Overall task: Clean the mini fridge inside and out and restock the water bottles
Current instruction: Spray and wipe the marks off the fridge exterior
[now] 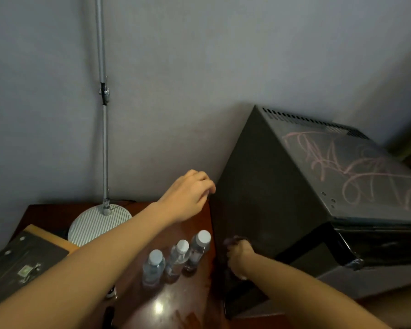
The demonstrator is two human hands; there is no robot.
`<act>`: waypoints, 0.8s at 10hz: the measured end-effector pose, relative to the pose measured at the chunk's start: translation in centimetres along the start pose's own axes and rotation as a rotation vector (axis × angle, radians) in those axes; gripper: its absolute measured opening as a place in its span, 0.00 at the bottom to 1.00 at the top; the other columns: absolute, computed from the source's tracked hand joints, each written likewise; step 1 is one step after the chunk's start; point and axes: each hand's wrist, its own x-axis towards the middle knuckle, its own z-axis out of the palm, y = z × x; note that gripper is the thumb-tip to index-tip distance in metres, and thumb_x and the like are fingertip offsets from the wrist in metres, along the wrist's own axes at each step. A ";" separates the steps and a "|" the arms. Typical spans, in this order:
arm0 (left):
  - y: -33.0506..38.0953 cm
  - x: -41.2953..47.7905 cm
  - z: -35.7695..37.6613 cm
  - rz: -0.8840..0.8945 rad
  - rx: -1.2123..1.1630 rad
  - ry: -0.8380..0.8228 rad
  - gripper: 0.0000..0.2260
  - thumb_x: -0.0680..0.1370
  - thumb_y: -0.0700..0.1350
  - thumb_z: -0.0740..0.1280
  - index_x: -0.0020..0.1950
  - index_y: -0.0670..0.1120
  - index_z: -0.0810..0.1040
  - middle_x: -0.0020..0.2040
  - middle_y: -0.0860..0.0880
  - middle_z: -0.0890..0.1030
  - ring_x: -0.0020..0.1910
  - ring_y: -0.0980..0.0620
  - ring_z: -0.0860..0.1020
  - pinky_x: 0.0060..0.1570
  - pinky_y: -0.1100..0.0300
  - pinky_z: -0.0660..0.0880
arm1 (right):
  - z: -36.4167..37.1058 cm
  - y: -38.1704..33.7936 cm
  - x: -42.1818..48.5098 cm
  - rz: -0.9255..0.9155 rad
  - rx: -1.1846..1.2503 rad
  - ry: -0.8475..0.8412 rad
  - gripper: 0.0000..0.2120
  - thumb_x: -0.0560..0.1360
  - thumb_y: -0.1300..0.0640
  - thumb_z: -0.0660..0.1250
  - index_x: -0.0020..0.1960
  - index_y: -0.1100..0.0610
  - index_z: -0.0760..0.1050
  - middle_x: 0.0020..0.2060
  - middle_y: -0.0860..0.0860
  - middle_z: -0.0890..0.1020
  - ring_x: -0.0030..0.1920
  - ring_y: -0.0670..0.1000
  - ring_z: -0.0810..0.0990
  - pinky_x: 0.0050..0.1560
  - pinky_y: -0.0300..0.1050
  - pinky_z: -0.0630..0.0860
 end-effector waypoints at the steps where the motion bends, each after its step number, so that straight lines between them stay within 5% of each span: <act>1: 0.5 -0.1 -1.0 -0.016 0.053 -0.051 0.13 0.76 0.43 0.56 0.54 0.46 0.79 0.52 0.46 0.77 0.53 0.45 0.73 0.52 0.46 0.73 | -7.0 4.2 -0.5 0.215 0.150 0.124 0.22 0.80 0.54 0.55 0.73 0.59 0.63 0.73 0.58 0.63 0.74 0.58 0.60 0.72 0.52 0.56; 2: 0.4 -0.4 -2.0 -0.039 0.098 -0.077 0.12 0.77 0.42 0.57 0.55 0.47 0.78 0.54 0.46 0.77 0.55 0.44 0.73 0.53 0.46 0.73 | -14.0 9.0 -2.0 0.303 -0.065 0.202 0.26 0.81 0.45 0.48 0.77 0.53 0.55 0.75 0.54 0.58 0.76 0.55 0.55 0.73 0.53 0.55; 4: -0.2 -1.3 -2.9 -0.084 0.168 -0.128 0.11 0.79 0.42 0.59 0.59 0.47 0.77 0.55 0.47 0.76 0.55 0.46 0.74 0.52 0.49 0.73 | -22.4 16.3 -6.4 0.265 -0.001 0.458 0.21 0.78 0.53 0.60 0.69 0.55 0.70 0.73 0.53 0.65 0.74 0.54 0.57 0.73 0.52 0.49; 5: -0.7 -1.8 -3.1 -0.114 0.216 -0.171 0.11 0.78 0.42 0.60 0.58 0.47 0.77 0.54 0.46 0.77 0.52 0.45 0.76 0.48 0.51 0.74 | -21.3 15.6 -8.1 0.130 -0.083 0.333 0.20 0.78 0.54 0.60 0.68 0.54 0.71 0.71 0.55 0.66 0.72 0.58 0.60 0.73 0.55 0.56; 7: -2.5 -2.0 -2.8 -0.174 0.302 -0.232 0.11 0.77 0.43 0.61 0.57 0.47 0.77 0.53 0.45 0.77 0.52 0.43 0.76 0.47 0.52 0.75 | -17.6 10.7 -12.8 -0.052 -0.469 -0.065 0.23 0.80 0.46 0.49 0.75 0.46 0.58 0.75 0.48 0.60 0.76 0.56 0.53 0.73 0.56 0.56; 8: -3.2 -1.8 -2.3 -0.187 0.324 -0.260 0.11 0.77 0.44 0.61 0.57 0.46 0.77 0.53 0.45 0.78 0.52 0.42 0.77 0.47 0.51 0.76 | -14.6 8.7 -16.4 -0.213 -0.547 -0.110 0.20 0.81 0.51 0.53 0.72 0.48 0.64 0.74 0.51 0.61 0.74 0.57 0.57 0.72 0.57 0.58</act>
